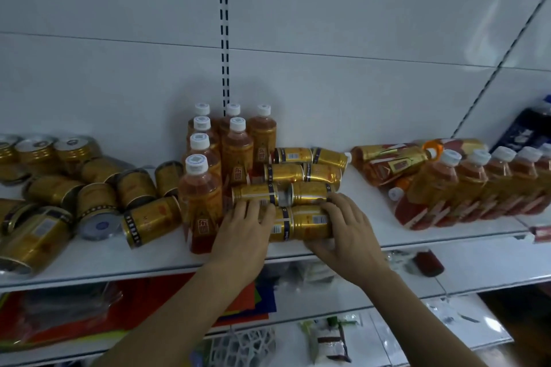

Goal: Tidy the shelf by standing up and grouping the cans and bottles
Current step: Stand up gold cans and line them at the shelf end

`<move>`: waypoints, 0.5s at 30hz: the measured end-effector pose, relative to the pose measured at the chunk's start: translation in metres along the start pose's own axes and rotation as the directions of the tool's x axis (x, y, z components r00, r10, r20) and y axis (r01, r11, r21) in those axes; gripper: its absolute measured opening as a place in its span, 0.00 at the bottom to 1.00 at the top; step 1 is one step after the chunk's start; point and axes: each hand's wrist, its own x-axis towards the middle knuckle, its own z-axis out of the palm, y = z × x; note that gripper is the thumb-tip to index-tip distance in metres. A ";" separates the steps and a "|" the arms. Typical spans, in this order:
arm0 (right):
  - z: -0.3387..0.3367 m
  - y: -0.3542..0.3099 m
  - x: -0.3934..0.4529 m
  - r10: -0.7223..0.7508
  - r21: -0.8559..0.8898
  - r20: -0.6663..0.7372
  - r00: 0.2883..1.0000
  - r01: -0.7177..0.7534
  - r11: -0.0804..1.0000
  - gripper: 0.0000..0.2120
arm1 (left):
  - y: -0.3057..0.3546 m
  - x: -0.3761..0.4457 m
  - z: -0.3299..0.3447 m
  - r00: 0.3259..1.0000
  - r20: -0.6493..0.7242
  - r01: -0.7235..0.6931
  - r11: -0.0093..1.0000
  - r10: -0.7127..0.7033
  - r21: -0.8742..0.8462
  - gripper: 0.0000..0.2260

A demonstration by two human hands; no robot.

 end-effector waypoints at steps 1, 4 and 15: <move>-0.001 -0.003 0.005 -0.043 -0.027 0.004 0.999 0.043 0.999 0.38 | 0.001 0.000 -0.001 1.000 0.004 0.007 1.000 -0.007 0.009 0.36; -0.003 -0.014 0.019 -0.144 -0.090 0.059 0.988 0.149 0.985 0.38 | 0.006 -0.001 -0.005 0.998 0.021 0.059 0.998 -0.060 0.018 0.36; -0.007 0.022 -0.002 0.133 0.379 -0.076 0.988 -0.095 0.920 0.43 | 0.013 0.009 -0.052 0.997 -0.037 0.060 0.987 -0.066 -0.146 0.38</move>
